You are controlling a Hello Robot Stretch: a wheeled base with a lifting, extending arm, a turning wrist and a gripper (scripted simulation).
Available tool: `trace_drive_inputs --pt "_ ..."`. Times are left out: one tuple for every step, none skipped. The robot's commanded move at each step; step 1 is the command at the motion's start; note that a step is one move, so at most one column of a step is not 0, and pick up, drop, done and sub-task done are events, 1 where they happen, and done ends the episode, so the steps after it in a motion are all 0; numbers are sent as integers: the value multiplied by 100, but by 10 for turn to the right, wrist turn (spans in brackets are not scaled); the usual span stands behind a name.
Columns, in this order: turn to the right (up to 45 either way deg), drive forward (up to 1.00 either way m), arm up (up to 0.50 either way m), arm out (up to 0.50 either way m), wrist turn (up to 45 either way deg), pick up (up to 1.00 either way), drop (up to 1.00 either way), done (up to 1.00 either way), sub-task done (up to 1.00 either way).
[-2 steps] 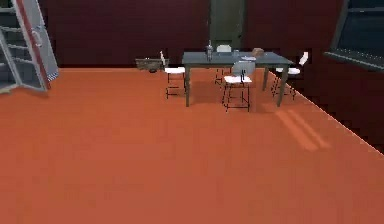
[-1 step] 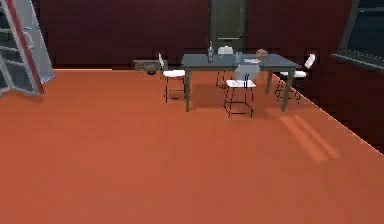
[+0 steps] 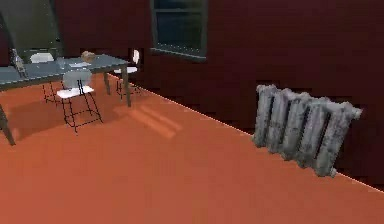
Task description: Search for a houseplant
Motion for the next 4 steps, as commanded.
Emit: trace_drive_inputs --pt "420 0 0 0 0 0 0 0 0" --pt "0 35 0 0 0 0 0 0 0" --pt "450 0 0 0 0 0 0 0 0" --pt "30 0 0 0 0 0 0 0 0"
